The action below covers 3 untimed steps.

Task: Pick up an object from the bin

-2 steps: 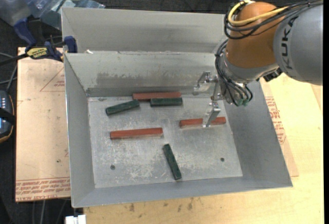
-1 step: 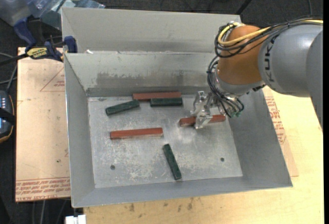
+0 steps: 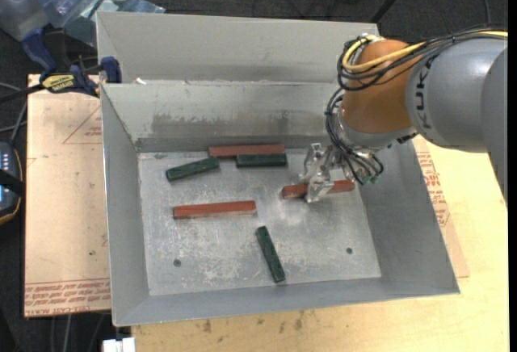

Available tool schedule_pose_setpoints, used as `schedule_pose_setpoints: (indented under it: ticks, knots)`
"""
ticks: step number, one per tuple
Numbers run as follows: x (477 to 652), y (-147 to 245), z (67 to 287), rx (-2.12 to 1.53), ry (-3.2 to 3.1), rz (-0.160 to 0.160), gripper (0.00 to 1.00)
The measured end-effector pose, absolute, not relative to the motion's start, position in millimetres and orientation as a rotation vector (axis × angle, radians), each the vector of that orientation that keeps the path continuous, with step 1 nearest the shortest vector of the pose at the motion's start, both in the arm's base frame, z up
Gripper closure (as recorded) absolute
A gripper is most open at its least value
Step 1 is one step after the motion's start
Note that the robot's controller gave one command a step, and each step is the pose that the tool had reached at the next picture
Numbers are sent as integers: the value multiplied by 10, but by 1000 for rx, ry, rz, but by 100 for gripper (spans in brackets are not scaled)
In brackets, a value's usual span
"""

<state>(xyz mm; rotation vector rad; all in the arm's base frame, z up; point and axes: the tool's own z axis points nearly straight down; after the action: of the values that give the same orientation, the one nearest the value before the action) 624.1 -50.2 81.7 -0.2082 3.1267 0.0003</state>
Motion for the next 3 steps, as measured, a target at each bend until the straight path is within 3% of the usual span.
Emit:
schedule_pose_setpoints:
  ticks: [1, 2, 3]
  knots:
    - [6177, -285, 1891, -269, 3127, 1, 100]
    - [6178, -286, 1892, -269, 3126, 1, 0]
    - [6178, -286, 1892, -269, 3127, 1, 0]
